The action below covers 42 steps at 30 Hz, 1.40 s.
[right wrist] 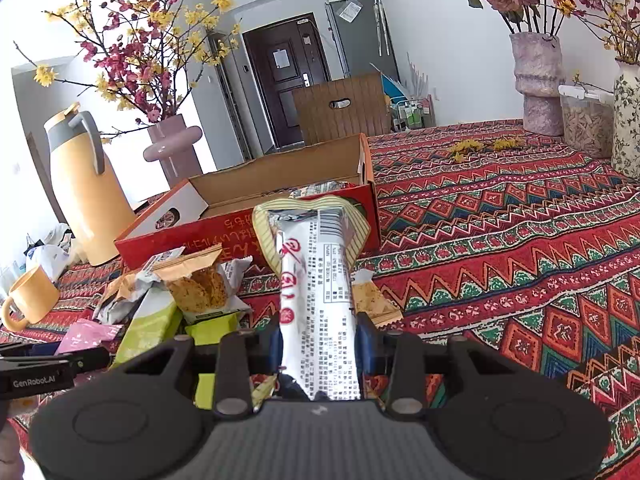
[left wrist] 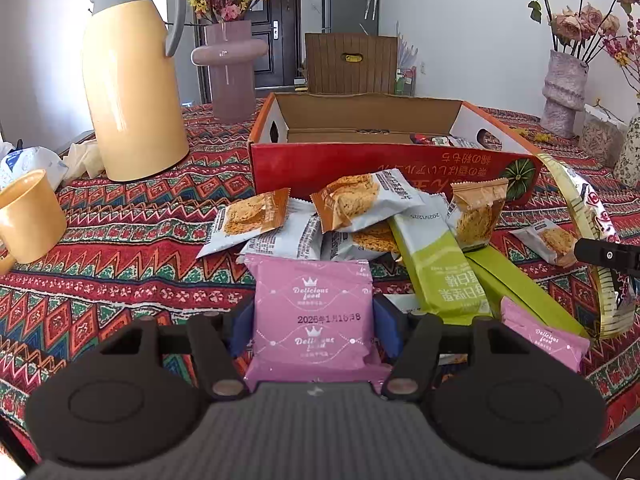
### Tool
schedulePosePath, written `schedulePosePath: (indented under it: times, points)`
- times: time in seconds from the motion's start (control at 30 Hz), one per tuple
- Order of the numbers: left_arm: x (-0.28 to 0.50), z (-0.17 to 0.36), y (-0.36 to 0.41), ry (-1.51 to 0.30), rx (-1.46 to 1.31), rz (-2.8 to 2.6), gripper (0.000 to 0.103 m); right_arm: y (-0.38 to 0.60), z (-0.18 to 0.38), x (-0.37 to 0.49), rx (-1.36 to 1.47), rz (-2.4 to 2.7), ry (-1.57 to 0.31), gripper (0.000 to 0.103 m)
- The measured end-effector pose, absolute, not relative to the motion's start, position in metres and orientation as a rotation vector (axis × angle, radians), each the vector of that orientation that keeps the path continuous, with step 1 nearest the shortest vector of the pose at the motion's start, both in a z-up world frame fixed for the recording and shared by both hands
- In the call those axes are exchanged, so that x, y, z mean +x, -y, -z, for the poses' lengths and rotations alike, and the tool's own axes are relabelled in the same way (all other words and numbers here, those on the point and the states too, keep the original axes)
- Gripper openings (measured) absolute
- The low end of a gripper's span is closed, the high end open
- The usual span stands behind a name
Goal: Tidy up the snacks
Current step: 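Carry both packets into the box and open both grippers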
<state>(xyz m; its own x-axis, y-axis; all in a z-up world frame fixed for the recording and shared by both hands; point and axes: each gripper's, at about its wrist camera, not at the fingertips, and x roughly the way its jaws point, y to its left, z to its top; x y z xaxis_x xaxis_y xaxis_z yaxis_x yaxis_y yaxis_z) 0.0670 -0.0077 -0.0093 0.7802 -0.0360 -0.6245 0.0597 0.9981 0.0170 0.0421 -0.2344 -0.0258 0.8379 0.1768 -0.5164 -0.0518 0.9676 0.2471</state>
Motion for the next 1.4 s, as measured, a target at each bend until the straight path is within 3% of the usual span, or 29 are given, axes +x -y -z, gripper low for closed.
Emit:
schedulePosePath:
  times: [0.53,1.4]
  points:
    - [0.075,-0.029,0.004,-0.563,-0.015,0.045,0.062,0.230,0.001,0.054,0.185,-0.119,-0.488,0.035]
    - [0.178,-0.074,0.027,-0.435,-0.003,0.016,0.062,0.206,-0.048,0.169,0.097,-0.133,-0.358,0.036]
